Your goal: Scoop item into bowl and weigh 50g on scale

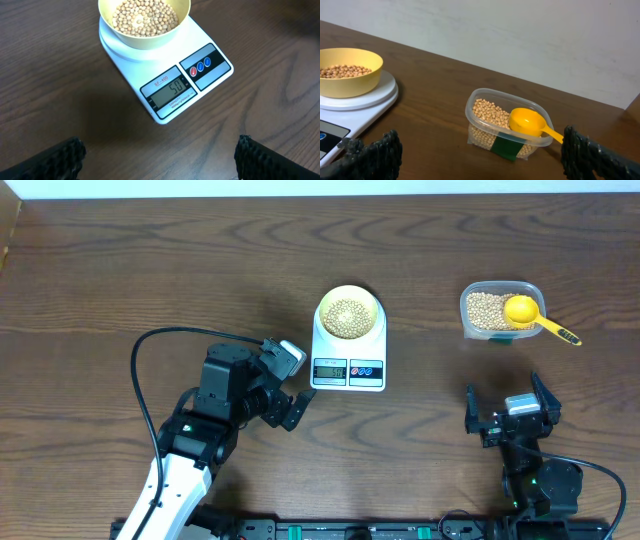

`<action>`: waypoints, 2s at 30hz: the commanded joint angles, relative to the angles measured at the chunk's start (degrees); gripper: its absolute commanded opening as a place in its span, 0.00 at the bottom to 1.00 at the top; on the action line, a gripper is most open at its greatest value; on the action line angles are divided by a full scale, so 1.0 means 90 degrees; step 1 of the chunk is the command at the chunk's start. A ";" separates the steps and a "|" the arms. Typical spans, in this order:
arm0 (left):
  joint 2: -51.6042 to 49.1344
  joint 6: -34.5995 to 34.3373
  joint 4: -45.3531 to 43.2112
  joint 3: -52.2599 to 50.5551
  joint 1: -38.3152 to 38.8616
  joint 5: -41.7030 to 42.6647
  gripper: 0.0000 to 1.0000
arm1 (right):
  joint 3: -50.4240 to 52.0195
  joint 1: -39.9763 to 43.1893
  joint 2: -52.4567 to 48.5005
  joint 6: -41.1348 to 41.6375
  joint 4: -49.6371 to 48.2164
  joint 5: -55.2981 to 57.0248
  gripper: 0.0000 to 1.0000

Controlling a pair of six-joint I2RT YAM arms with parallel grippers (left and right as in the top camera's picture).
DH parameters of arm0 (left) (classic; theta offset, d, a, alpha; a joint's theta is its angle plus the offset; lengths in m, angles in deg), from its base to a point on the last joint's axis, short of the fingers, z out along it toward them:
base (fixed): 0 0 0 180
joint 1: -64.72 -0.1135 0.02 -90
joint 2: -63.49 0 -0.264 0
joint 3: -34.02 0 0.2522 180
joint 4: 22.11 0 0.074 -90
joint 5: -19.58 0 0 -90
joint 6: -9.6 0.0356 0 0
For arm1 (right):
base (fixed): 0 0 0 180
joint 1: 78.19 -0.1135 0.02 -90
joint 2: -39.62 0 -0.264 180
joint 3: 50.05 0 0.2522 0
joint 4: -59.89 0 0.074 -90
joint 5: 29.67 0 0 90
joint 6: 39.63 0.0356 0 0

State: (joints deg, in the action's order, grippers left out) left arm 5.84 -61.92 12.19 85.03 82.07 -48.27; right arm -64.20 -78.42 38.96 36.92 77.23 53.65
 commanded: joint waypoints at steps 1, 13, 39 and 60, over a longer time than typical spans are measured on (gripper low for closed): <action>0.0002 0.0085 -0.0005 0.0022 -0.0027 -0.0034 0.98 | 0.0007 -0.0068 0.0041 0.0085 0.0019 0.0015 0.99; 0.0986 0.0083 -0.0233 -0.0024 -0.0034 -0.0600 0.97 | 0.0007 -0.0068 0.0041 0.0085 0.0017 0.0015 0.99; 0.5765 -0.1472 -0.2106 -0.3014 -0.1535 -0.2681 0.97 | 0.0007 -0.0068 0.0041 0.0085 0.0017 0.0015 0.99; 0.6397 -0.1472 -0.2089 -0.4114 -0.2484 -0.2069 0.98 | 0.0007 -0.0068 0.0041 0.0085 0.0017 0.0015 0.99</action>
State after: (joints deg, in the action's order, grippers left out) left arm 62.91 -74.62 -9.71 48.12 60.08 -68.75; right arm -64.20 -78.42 38.96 36.94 77.25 53.74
